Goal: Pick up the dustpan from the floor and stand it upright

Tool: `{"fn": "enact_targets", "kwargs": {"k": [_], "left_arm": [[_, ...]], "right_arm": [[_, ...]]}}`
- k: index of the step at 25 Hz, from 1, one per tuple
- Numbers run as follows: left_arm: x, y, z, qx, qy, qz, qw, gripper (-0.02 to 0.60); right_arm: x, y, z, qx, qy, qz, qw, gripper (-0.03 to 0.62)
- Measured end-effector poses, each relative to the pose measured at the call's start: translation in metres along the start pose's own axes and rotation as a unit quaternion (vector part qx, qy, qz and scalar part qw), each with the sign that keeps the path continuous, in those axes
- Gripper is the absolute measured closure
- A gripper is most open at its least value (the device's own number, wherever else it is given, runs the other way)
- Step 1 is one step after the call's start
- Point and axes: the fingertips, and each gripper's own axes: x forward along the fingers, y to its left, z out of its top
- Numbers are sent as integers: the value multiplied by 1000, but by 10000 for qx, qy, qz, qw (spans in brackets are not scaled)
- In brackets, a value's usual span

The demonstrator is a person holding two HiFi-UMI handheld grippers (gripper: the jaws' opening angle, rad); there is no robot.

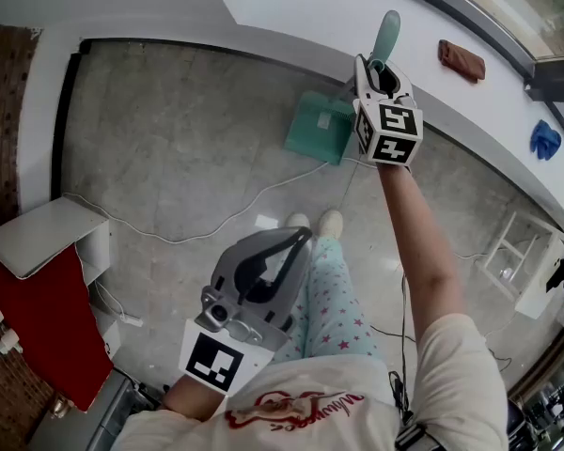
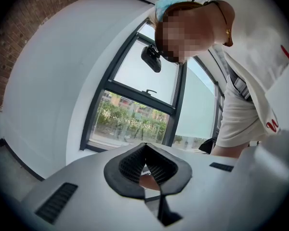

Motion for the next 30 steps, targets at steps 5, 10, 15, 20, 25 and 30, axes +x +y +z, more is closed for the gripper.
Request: {"fn": "enact_targets", "kwargs": {"k": [5, 10, 15, 20, 25, 30], "left_arm": [[-5, -7, 1, 57, -15, -34, 10000, 563], [-11, -12, -2, 60, -14, -61, 10000, 563], [-19, -24, -7, -44, 27, -72, 10000, 563], [-25, -27, -8, -9, 49, -76, 10000, 563], [-29, -26, -3, 29, -5, -13, 10000, 563], [-31, -31, 6, 82, -38, -75, 9999, 563]], "right_arm": [[-3, 1, 7, -64, -48, 29, 10000, 496], [-5, 4, 1, -104, -40, -4, 9999, 496], [4, -7, 1, -21, -23, -258, 9997, 494], [3, -18, 1, 26, -51, -311, 9995, 494], [2, -19, -9, 94, 142, -264, 9995, 494], [-10, -13, -19, 127, 244, -204, 9994, 494]]}}
